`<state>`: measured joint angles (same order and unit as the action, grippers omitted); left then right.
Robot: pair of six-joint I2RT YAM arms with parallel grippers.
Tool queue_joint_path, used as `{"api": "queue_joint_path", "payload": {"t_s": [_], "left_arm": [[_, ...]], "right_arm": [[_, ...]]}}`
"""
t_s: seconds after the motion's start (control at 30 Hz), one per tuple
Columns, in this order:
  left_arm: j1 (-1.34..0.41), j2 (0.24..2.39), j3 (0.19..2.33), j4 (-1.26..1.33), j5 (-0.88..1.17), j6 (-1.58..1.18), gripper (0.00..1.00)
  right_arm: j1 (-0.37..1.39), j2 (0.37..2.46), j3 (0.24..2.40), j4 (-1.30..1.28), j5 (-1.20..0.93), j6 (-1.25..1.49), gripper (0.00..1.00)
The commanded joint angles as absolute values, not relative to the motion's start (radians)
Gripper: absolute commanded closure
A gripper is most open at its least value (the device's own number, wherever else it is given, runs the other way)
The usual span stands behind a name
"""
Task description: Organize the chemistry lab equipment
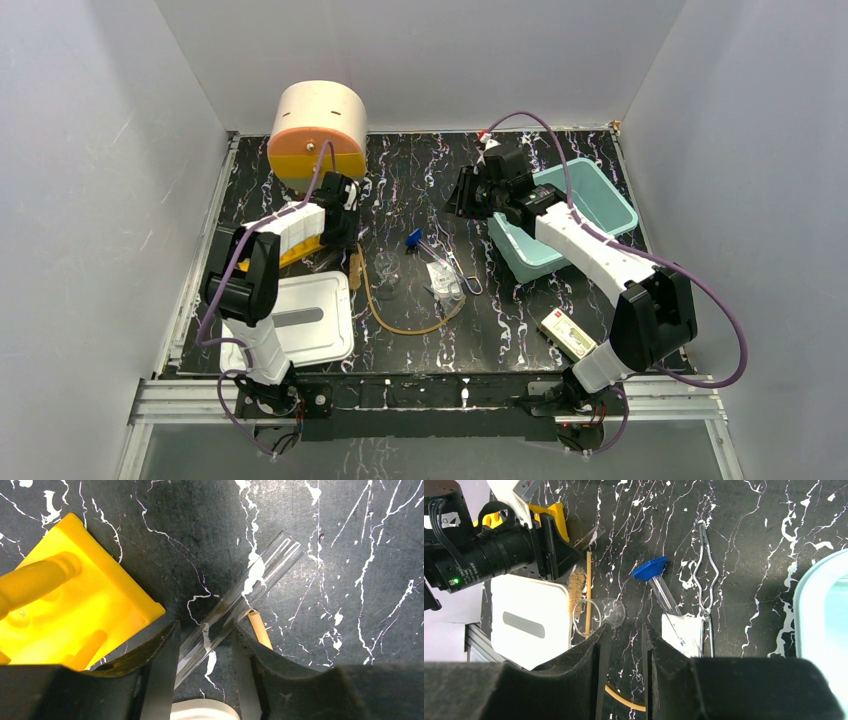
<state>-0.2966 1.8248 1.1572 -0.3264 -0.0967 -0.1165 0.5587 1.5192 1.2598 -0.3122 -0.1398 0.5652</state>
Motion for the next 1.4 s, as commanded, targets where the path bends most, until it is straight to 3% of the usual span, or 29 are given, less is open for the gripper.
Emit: {"api": "queue_joint_path", "payload": {"t_s": [0.0, 0.1, 0.33, 1.37], "left_arm": [[-0.303, 1.758, 1.132, -0.335, -0.092, -0.113, 0.57], [-0.304, 1.744, 1.119, -0.339, -0.093, -0.106, 0.58], [-0.306, 1.754, 1.117, -0.338, -0.068, -0.082, 0.71], [-0.336, 1.819, 1.306, -0.352, -0.041, 0.045, 0.79]], "right_arm": [[0.564, 1.479, 1.255, -0.295, -0.138, 0.555, 0.63], [0.565, 1.483, 1.258, -0.295, -0.142, 0.553, 0.63], [0.566, 1.495, 1.256, -0.288, -0.152, 0.551, 0.63], [0.568, 1.521, 1.232, -0.233, -0.181, 0.609, 0.61]]}}
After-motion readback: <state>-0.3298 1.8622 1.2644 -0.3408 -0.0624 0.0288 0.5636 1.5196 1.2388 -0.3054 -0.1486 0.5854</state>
